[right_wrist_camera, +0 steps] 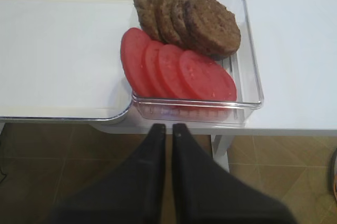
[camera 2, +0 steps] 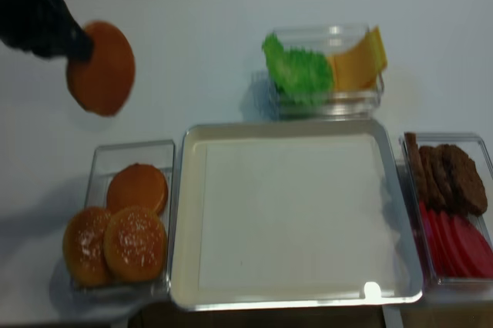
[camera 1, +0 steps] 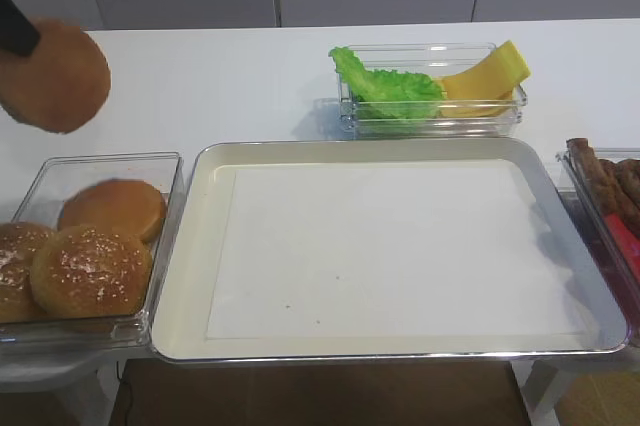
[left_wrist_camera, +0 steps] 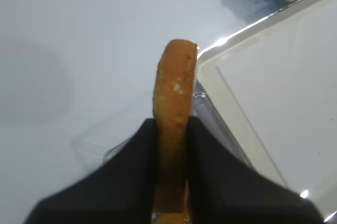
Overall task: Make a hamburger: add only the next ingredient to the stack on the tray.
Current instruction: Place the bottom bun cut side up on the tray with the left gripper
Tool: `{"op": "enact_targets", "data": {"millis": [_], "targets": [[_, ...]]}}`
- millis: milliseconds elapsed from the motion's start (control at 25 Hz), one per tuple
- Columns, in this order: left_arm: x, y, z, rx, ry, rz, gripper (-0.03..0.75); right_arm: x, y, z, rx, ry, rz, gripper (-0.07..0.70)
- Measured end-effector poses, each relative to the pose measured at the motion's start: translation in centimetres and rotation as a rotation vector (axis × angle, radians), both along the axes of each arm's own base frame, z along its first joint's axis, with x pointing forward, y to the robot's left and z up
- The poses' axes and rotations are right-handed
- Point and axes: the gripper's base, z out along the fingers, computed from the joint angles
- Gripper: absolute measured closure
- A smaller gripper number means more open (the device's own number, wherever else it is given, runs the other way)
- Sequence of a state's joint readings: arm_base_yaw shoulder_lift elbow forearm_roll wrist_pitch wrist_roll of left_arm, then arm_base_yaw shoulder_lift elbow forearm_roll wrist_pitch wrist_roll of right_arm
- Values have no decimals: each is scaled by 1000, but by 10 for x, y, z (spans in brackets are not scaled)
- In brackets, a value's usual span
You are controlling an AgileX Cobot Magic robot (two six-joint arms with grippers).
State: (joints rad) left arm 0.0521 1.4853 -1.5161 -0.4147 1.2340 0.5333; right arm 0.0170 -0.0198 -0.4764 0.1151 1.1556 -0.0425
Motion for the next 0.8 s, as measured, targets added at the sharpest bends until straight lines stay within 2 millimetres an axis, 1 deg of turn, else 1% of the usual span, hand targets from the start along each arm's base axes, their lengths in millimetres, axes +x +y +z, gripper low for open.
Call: {"op": "enact_targets", "data": {"millis": [80,200,320,520,640,800], "targets": [[-5,-18,4,16,-7,-49,600,0,0,0,0,0,0,605],[-14,-51,3,95,3,-133,600,0,0,0,0,0,0,605],[-26,-90,1,192,-2,-204,600,0,0,0,-2,0,1,605],[-44,-146,4,230,-120,-232,600,0,0,0,-2,0,1,605],[-52,-176,-3,251,-152,-263,601,0,0,0,-2,0,1,605],[-54,-212,-26,311,-163,-277,601,0,0,0,-2,0,1,605]]}}
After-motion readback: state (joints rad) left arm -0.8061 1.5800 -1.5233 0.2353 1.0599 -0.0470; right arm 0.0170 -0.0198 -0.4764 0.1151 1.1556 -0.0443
